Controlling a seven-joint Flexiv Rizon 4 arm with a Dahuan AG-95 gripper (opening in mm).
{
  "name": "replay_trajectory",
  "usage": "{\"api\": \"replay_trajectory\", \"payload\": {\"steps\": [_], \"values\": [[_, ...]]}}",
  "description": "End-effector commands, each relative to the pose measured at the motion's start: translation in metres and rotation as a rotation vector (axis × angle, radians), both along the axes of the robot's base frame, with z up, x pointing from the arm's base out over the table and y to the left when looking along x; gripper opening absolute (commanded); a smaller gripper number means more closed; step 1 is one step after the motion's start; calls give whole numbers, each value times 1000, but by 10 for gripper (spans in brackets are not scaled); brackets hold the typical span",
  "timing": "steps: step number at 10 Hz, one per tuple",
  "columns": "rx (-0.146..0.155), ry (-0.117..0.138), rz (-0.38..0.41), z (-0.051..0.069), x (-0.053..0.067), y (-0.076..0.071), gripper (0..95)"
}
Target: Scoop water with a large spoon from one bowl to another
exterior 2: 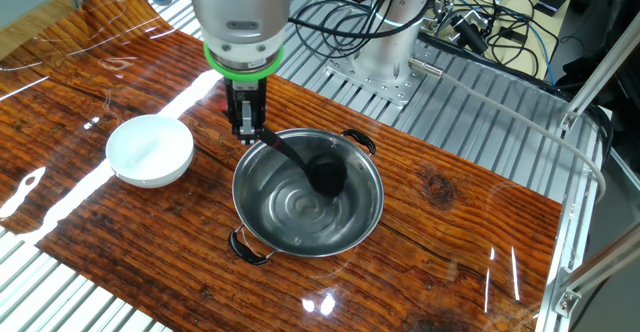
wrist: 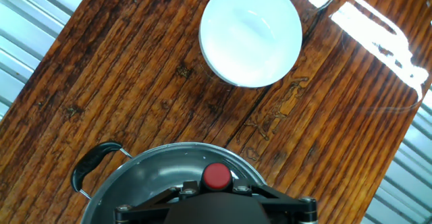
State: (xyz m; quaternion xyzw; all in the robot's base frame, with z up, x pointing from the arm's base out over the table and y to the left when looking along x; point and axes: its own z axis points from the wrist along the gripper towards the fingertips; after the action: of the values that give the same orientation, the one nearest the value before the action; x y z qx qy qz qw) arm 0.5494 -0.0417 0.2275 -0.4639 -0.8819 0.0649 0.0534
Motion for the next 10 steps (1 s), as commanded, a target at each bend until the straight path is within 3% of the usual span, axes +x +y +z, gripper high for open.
{"api": "replay_trajectory", "payload": {"steps": [1,5,10], "values": [[90,-23,-41,1,0,-1,0],[114,-39,-1,5,3,-4,0],[110,-39,25,8,7,-10,0]]}}
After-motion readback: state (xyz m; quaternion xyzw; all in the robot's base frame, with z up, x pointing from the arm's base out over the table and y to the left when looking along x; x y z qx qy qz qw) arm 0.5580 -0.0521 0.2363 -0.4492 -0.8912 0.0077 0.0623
